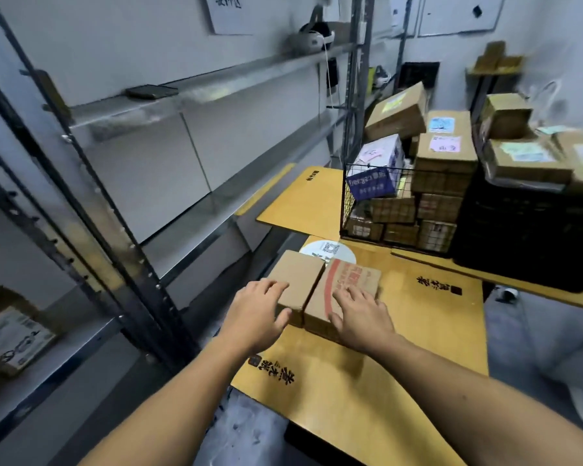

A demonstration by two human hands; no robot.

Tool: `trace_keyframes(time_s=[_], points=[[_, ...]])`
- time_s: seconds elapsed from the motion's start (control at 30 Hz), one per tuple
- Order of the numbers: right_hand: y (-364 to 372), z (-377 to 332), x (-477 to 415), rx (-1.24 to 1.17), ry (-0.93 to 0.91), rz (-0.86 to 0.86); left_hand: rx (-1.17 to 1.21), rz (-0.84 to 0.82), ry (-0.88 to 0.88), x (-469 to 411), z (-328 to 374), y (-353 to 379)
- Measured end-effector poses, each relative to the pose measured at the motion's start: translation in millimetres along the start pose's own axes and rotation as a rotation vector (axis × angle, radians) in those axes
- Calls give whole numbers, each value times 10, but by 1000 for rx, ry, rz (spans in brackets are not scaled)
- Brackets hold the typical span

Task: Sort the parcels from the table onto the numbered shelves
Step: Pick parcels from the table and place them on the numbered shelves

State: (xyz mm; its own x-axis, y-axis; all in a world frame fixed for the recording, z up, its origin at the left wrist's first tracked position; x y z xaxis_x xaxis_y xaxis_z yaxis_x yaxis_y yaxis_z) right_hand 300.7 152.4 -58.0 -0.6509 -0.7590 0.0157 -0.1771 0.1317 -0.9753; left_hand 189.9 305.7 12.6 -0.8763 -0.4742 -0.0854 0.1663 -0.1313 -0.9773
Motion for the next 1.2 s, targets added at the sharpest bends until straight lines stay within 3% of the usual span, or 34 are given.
trace_keyframes(time_s=[0.27, 0.47, 0.77, 0.9, 1.0, 1.2], points=[[702, 631, 29, -164, 22, -186, -9, -219, -38, -156, 437, 968], [947, 700, 225, -180, 20, -241, 54, -275, -93, -338, 514, 1272], [968, 900, 915, -289, 116, -145, 271, -425, -146, -300, 715, 1771], [976, 1045, 959, -503, 219, 4, 408, -530, -235, -110, 738, 2007], [1023, 1146, 939, -701, 400, 131, 499, -514, -275, -65, 737, 2001], [1162, 1112, 921, -960, 562, 193, 651, -360, -252, -181, 709, 1685]])
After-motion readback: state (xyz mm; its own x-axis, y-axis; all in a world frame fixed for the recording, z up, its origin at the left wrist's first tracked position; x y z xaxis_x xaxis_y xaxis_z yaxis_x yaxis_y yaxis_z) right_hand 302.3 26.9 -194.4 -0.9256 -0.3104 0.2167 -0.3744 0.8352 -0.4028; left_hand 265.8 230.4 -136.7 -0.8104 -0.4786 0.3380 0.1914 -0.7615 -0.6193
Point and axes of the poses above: each hand's wrist, its own x-axis away from the middle knuckle, its own y-axis out of the palm, z = x × y, the point moved 8 cm from there along -x, towards the middle knuckle, and after that the axes turned 15 degrees about -y, right-handed, at the moved point
